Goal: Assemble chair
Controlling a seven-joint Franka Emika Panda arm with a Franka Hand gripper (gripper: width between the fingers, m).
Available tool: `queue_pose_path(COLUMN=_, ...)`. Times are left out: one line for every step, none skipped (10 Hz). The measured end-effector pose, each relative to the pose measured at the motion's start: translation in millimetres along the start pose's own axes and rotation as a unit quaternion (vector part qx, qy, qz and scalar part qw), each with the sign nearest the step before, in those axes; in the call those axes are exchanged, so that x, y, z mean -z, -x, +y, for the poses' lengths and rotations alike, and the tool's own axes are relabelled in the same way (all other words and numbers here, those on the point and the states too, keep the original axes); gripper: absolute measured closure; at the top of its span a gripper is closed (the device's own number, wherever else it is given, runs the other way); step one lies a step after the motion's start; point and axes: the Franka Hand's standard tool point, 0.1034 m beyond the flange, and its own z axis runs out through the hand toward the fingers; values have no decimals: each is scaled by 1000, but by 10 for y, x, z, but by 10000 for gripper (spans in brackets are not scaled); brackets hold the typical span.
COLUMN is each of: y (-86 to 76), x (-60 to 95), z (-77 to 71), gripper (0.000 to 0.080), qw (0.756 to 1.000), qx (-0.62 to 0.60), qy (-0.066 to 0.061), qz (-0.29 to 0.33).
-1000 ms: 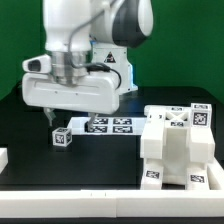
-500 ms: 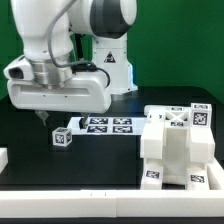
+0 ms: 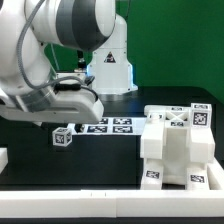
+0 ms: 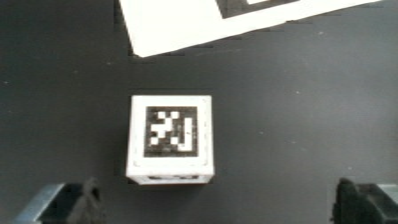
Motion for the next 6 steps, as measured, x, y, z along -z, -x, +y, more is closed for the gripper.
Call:
queue_pose_path(y=45, x=-28, z=14, gripper=151, qw=999, qx=-3, qy=-5, qz=-39)
queue_pose_path(y=32, x=-72, z=76, gripper=151, qw=997, qx=-11, qy=-10, qz=-81)
queue_pose_path(y=18, x=-86, z=138, gripper=151, qw=990, qx=-25, qy=-17, qz=-137)
queue_pose_path(y=-43, x=-62, z=175, gripper=151, qw=984, qx=-35, qy=-19, qz=-176)
queue_pose_path(y=-115, x=-64, z=189, gripper=151, qw=984, qx=-34, qy=-15, qz=-173)
queue_pose_path(y=-109, x=-60, z=190, gripper=151, qw=984, qx=-35, qy=-16, qz=-172)
